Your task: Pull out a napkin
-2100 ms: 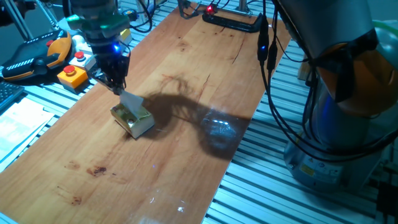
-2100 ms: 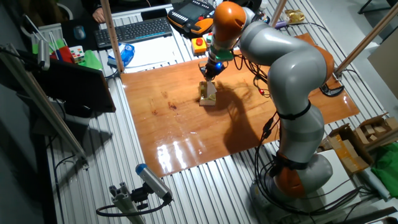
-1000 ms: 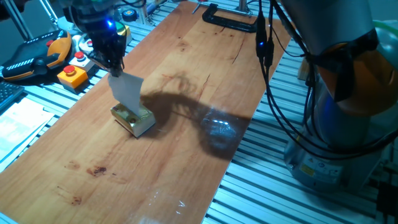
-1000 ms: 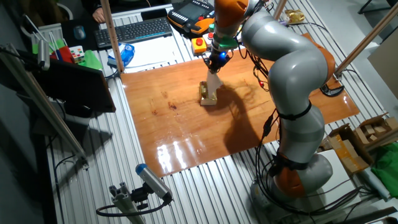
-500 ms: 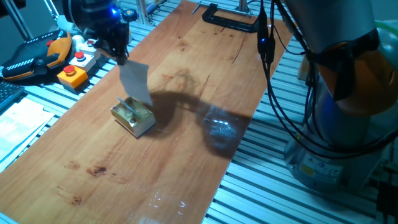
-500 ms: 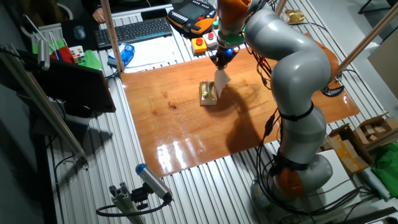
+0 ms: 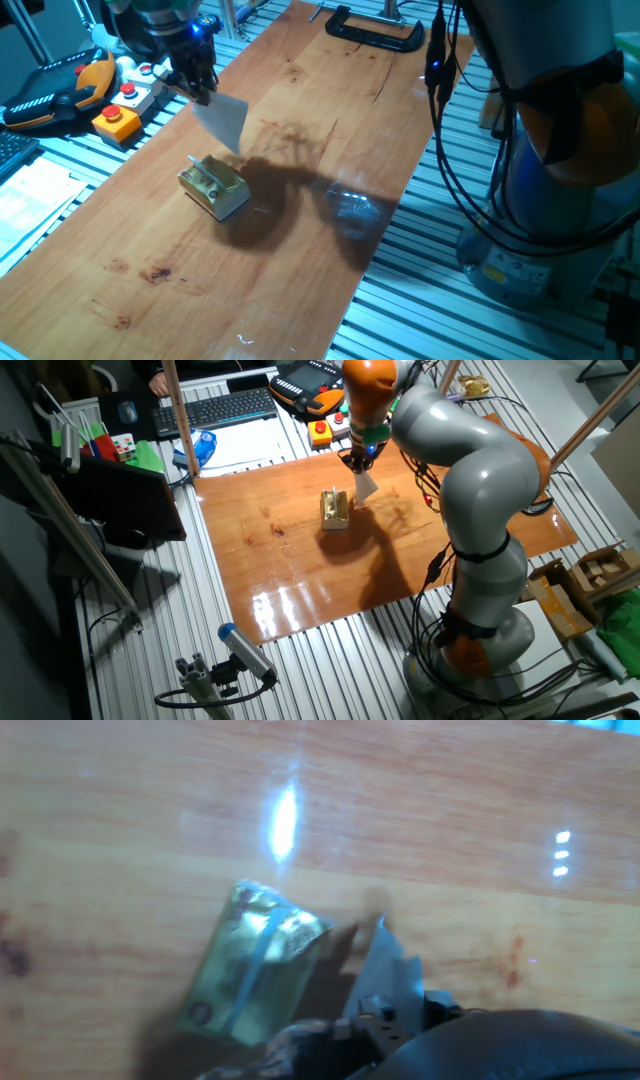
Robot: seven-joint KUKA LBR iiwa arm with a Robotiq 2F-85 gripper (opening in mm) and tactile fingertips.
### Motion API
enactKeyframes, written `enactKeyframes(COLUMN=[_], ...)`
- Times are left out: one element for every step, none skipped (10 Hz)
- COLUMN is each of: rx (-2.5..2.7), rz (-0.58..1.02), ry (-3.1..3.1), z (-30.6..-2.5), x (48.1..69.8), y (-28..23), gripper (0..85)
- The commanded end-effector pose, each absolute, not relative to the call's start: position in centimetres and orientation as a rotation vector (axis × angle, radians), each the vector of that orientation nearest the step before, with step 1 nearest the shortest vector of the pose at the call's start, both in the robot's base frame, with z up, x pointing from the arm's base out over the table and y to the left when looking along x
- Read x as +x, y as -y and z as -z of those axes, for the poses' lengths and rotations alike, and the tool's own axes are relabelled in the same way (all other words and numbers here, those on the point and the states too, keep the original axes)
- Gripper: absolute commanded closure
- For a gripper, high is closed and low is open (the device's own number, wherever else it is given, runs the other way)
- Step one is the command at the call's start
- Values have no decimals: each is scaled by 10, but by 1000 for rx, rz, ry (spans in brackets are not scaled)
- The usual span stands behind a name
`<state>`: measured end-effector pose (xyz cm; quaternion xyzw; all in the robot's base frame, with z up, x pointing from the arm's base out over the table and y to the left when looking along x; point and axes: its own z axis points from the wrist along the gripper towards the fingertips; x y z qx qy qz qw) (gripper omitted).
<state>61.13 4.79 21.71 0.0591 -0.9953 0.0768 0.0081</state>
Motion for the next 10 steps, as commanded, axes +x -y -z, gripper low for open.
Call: enactKeyframes(rx=[172,172,170,171,187,201,209,211,211,212], rz=[-229,-236,-235,-236,-236,-227,-225,-225,-232,-245], ry=[3113,3114,3118,3124,3128,3129,3130,3130,3129,3120], z=[-215,-214,-214,-213,-211,-208,-206,-205,-205,-204], x=[613,613,613,612,611,609,609,609,608,606], y=[-48,-47,-46,-45,-40,-36,-34,-33,-32,-29], gripper=[270,230,197,163,147,140,137,130,123,107])
